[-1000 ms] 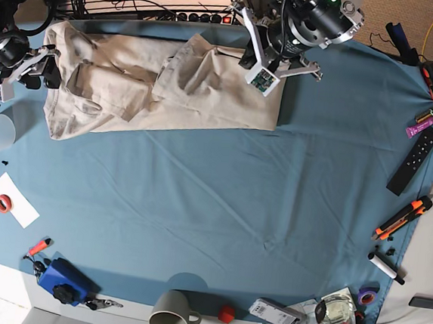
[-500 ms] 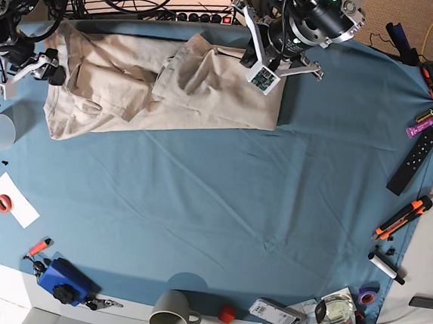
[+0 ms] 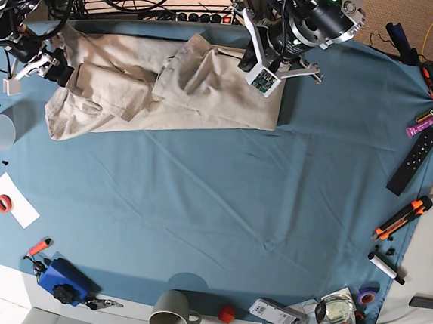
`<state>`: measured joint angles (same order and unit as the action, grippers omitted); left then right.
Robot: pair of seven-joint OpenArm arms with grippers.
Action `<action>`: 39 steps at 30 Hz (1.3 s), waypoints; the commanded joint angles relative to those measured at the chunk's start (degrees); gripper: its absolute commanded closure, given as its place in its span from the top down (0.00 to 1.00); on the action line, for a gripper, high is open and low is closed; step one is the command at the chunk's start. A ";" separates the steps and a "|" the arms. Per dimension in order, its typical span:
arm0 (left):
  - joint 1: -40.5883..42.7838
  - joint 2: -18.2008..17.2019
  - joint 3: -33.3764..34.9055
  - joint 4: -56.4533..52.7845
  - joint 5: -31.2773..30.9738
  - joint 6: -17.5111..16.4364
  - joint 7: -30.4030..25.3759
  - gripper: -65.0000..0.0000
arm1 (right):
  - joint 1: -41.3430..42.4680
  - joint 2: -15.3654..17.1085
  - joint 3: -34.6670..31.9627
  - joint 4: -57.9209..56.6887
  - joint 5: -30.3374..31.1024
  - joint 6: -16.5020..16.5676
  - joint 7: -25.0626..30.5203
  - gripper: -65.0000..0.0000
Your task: Fold the T-shirt properly
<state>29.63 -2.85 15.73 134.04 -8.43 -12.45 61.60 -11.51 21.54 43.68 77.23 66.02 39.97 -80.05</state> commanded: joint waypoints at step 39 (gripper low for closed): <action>0.11 0.07 0.22 0.96 5.53 3.74 0.61 0.00 | 23.58 0.83 -9.99 0.94 -25.14 -0.33 2.71 0.00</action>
<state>29.56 -2.90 15.73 134.04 -2.61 -8.75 62.98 11.03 21.04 33.54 76.99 40.21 39.40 -78.52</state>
